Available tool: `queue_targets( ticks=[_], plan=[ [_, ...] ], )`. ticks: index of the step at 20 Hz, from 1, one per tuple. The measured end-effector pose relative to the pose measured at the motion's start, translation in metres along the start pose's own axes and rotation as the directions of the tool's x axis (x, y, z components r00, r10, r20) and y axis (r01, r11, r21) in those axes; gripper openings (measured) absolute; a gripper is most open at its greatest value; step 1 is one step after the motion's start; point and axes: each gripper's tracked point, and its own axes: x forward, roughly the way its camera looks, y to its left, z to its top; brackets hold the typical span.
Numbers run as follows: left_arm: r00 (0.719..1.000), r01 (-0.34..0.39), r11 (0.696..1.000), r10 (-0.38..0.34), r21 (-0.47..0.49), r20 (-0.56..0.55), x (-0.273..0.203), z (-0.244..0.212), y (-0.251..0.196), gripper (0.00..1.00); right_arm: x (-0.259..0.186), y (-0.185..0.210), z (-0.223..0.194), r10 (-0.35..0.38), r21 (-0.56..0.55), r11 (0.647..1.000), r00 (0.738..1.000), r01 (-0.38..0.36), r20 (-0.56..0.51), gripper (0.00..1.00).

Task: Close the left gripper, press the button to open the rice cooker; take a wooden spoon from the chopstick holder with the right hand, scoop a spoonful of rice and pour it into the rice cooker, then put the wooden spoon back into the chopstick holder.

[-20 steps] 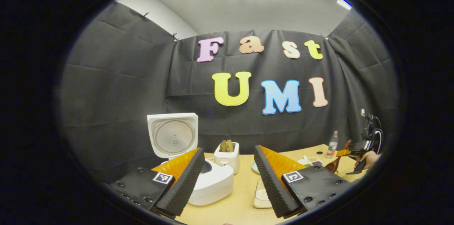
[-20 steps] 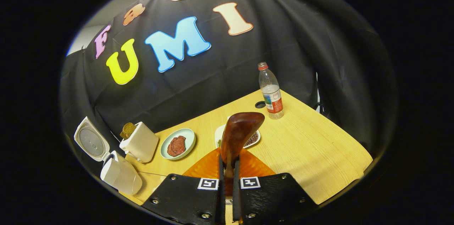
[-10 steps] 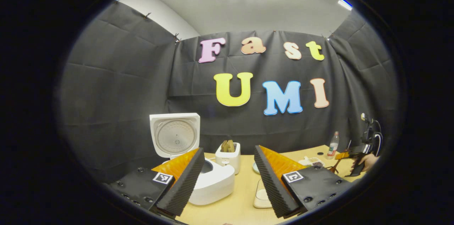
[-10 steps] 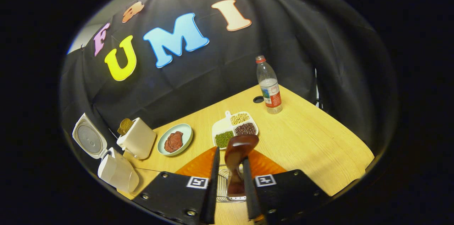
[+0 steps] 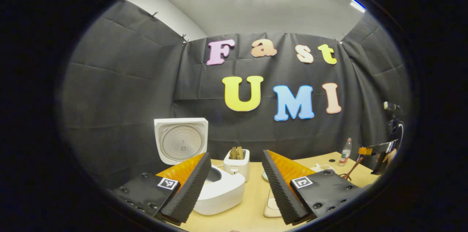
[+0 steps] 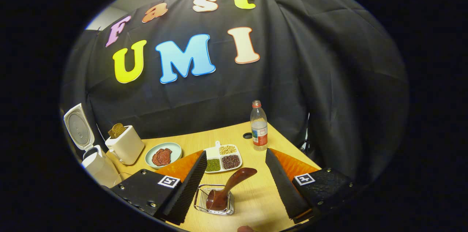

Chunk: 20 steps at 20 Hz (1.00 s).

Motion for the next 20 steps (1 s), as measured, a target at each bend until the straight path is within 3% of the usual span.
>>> queue_targets(
  ticks=[2,3,4,9,18,19,20],
  plan=[
    [1.0,-0.01,1.0,0.01,0.001,0.001,0.01,0.003,0.009,0.96,-0.015,0.009,0.021,0.026,-0.033,0.999,0.999,-0.025,0.041,0.98],
    [1.0,-0.018,1.0,0.018,0.003,0.003,0.015,0.004,0.014,0.96,-0.022,0.014,0.03,0.04,-0.043,0.998,0.997,-0.037,0.062,0.93],
    [1.0,-0.029,1.0,0.029,0.007,0.004,0.021,0.006,0.021,0.97,-0.029,0.019,0.04,0.048,-0.053,0.998,0.995,-0.044,0.086,0.98],
    [0.995,-0.095,0.995,0.095,0.029,0.013,0.06,0.02,0.07,0.96,-0.065,0.039,0.077,0.082,-0.059,0.996,0.978,-0.072,0.19,0.98],
    [0.981,-0.173,0.982,0.165,0.08,0.097,0.154,0.078,0.154,0.98,-0.092,0.046,0.073,0.015,-0.06,0.998,0.975,-0.002,0.222,0.98],
    [0.981,-0.175,0.981,0.167,0.083,0.102,0.166,0.08,0.165,0.96,-0.095,0.047,0.071,0.008,-0.057,0.998,0.975,0.005,0.22,0.93],
    [0.979,-0.18,0.979,0.17,0.091,0.109,0.175,0.082,0.172,0.96,-0.097,0.048,0.069,0.0,-0.056,0.998,0.975,0.013,0.222,0.98]
  ],
)
